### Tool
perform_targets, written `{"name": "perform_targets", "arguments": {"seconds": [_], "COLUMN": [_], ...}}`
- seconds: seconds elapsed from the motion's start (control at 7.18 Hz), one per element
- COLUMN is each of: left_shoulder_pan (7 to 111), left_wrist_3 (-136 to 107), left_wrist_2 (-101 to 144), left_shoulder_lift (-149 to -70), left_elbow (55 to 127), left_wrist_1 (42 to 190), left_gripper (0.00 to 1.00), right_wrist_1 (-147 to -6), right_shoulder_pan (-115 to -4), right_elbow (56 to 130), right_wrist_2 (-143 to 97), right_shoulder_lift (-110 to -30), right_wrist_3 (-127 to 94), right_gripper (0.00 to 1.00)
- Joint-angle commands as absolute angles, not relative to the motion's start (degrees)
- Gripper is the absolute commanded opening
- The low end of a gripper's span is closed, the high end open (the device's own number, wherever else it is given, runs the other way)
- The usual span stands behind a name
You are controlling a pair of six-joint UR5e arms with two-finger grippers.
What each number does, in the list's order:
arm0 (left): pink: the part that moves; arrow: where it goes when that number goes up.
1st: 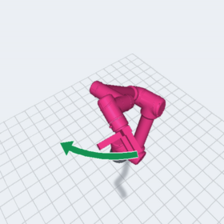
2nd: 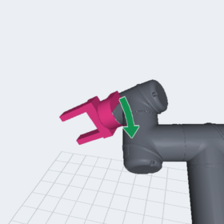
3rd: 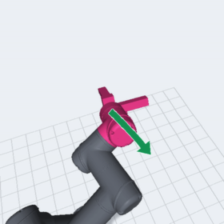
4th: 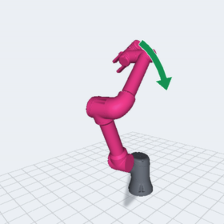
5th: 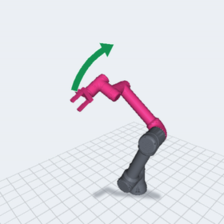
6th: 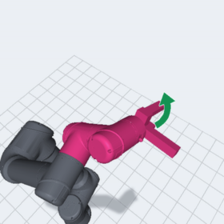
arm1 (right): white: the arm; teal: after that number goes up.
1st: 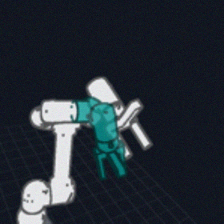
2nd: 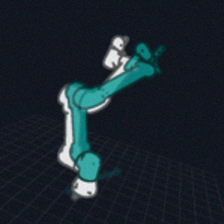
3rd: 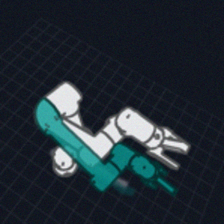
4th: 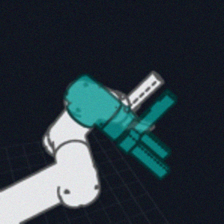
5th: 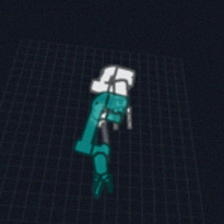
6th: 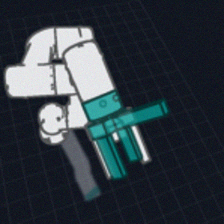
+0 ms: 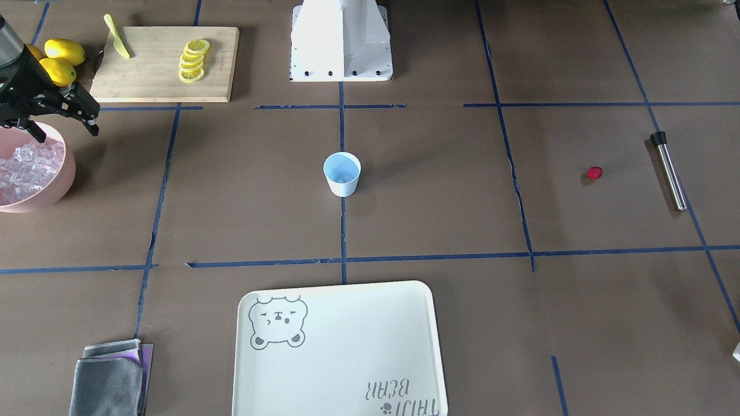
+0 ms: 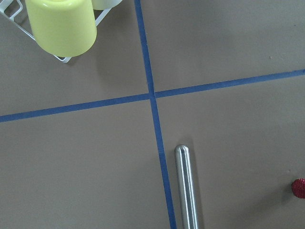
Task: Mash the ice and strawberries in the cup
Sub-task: 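Move the right gripper back toward the pink bowl, then lower the right gripper into the bowl and grasp a third ice cube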
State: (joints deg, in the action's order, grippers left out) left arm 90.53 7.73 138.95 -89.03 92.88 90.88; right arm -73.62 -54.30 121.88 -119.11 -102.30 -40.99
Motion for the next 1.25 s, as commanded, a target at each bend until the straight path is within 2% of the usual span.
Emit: {"name": "perform_targets", "arguments": {"seconds": [0.0,0.7,1.11], "left_shoulder_pan": [90.53,90.53,90.53], "left_wrist_3": [7.73,7.82,7.73], "left_wrist_2": [139.04,139.75,139.75], "left_shoulder_lift": [-89.03,-89.03,-88.95], "left_elbow": [92.90,92.90,92.90], "left_wrist_1": [90.88,90.88,90.88], "left_gripper": [1.00,1.00,1.00], "right_wrist_1": [-72.42,-72.25,-72.42], "right_shoulder_pan": [-59.66,-59.50,-59.33], "right_elbow": [115.78,110.40,108.99], "right_wrist_2": [-122.76,-122.96,-122.96], "right_shoulder_lift": [-104.50,-104.33,-103.89], "right_wrist_3": [-32.28,-31.90,-30.25], "right_gripper": [0.99,0.97,0.88]}}
